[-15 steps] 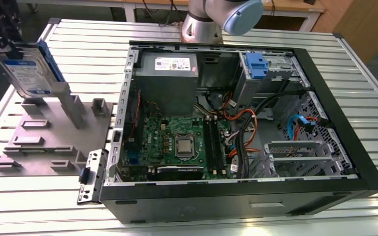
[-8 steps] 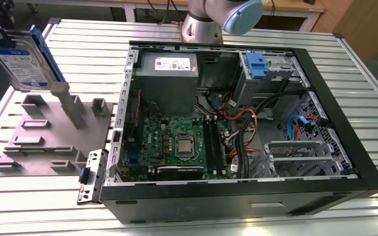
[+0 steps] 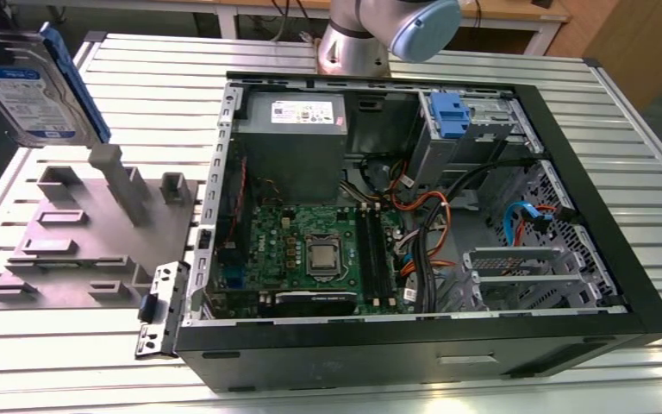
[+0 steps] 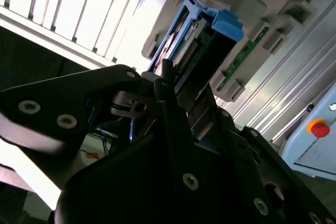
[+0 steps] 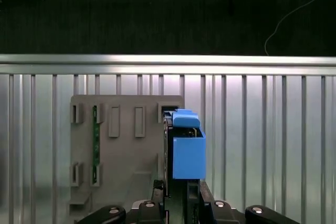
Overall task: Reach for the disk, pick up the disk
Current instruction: 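Pick up the disk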
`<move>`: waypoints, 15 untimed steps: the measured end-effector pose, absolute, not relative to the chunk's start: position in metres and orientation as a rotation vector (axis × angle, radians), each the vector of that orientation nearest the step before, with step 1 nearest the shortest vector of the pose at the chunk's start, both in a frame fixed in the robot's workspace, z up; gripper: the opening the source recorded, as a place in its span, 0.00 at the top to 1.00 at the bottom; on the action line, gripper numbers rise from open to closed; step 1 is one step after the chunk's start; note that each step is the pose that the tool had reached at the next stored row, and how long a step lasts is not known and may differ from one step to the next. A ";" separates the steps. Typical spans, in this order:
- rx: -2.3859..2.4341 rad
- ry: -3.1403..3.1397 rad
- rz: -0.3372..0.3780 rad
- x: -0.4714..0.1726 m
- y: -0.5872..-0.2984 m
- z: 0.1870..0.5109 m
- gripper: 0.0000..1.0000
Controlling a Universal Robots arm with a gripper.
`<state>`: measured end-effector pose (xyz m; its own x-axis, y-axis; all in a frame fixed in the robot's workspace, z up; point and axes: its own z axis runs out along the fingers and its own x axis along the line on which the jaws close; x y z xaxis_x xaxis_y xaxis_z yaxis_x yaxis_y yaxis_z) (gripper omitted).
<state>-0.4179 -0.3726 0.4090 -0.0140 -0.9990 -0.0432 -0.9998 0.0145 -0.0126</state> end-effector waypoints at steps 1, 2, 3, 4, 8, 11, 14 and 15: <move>-2.178 2.209 0.033 -0.418 -0.373 0.412 0.65; -2.178 2.209 0.033 -0.418 -0.373 0.415 0.65; -2.178 2.209 0.033 -0.418 -0.373 0.418 0.65; -2.178 2.209 0.033 -0.418 -0.373 0.420 0.65; -2.178 2.209 0.033 -0.418 -0.373 0.429 0.65; -2.178 2.209 0.033 -0.418 -0.373 0.436 0.65; -2.178 2.209 0.033 -0.418 -0.373 0.442 0.65; -2.178 2.209 0.033 -0.418 -0.373 0.443 0.65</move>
